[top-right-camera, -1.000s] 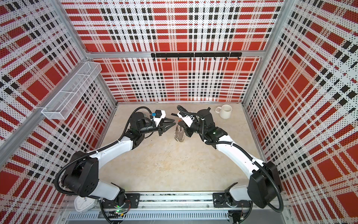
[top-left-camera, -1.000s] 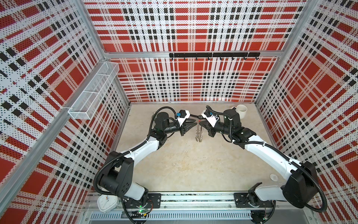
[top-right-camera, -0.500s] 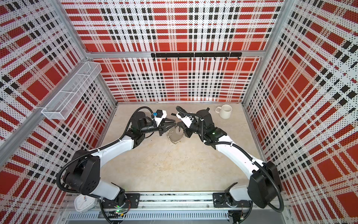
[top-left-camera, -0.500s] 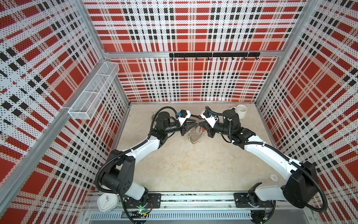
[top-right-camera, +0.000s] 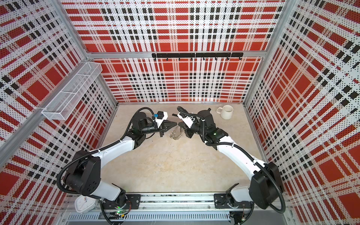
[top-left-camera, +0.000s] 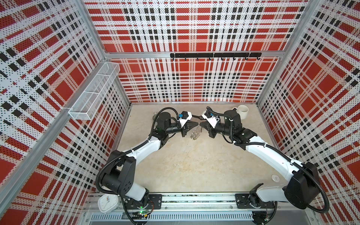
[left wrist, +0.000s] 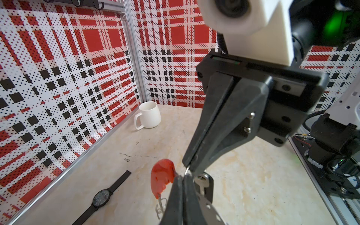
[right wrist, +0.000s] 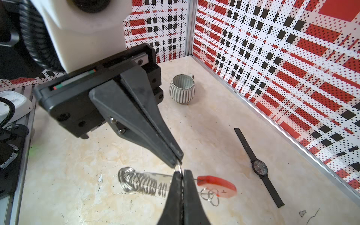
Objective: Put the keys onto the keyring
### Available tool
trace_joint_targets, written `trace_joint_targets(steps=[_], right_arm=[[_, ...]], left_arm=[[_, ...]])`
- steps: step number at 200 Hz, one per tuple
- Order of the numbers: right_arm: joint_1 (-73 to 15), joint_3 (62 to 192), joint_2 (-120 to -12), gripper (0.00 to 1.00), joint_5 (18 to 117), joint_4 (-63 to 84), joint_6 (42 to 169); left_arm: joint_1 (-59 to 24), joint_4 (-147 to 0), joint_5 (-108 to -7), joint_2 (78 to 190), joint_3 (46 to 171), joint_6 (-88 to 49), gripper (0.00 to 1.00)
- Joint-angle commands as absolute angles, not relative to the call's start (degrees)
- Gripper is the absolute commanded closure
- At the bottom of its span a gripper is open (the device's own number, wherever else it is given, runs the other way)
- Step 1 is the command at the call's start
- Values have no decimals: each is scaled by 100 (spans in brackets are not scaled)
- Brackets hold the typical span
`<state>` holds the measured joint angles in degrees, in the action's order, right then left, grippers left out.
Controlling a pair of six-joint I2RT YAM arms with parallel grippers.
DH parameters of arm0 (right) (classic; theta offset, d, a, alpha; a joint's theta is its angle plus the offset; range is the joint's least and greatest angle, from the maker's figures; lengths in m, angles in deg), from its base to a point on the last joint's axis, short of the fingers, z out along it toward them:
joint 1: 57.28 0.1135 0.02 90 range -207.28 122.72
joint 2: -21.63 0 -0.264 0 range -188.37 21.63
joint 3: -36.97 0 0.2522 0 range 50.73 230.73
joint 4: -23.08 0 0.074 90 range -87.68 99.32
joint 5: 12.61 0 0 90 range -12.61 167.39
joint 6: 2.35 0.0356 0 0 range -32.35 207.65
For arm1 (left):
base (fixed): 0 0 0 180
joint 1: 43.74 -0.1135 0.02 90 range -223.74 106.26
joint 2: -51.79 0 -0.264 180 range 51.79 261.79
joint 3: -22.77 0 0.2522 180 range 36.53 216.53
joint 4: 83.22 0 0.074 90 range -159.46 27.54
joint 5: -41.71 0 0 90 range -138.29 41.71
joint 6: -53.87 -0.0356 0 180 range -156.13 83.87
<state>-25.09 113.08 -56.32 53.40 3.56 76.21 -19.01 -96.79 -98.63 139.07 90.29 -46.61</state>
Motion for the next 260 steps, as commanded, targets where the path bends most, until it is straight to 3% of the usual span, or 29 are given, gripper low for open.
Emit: trace_joint_targets(steps=[1,19,30,58,69,98,138,163,200,260], right_arm=[[-2423,11383,-5519,100,5248,710,7638],[-2423,11350,-5503,93,5300,817,7738],[-2423,11285,-5476,75,5452,964,7855],[-2465,11073,-5381,69,5915,1399,8237],[-2563,11034,-5346,69,5806,1508,8474],[-3032,10838,-5264,57,5112,2104,9585],[-3761,10300,-5561,57,3346,4155,11979],[-3828,10111,-5821,57,2774,5377,12921],[-3799,10110,-6033,57,2514,5867,13335],[-3598,10281,-6081,60,2525,5574,12997]], left_arm=[[-1812,-9675,-10017,13870,9141,-4703,100],[-1784,-9671,-9941,13867,9184,-4606,100],[-1782,-9672,-9844,13846,9184,-4524,100],[-1856,-9715,-9692,13818,9198,-4215,100],[-1867,-9875,-9690,13798,9138,-4062,100],[-1867,-10707,-9698,13736,8838,-3595,100],[-1853,-12274,-9602,13686,8433,-2475,100],[-1895,-13327,-9610,13854,8308,-1441,100],[-1913,-14687,-9559,14051,8149,-356,100],[-1895,-15055,-9538,14216,8205,4,100]])
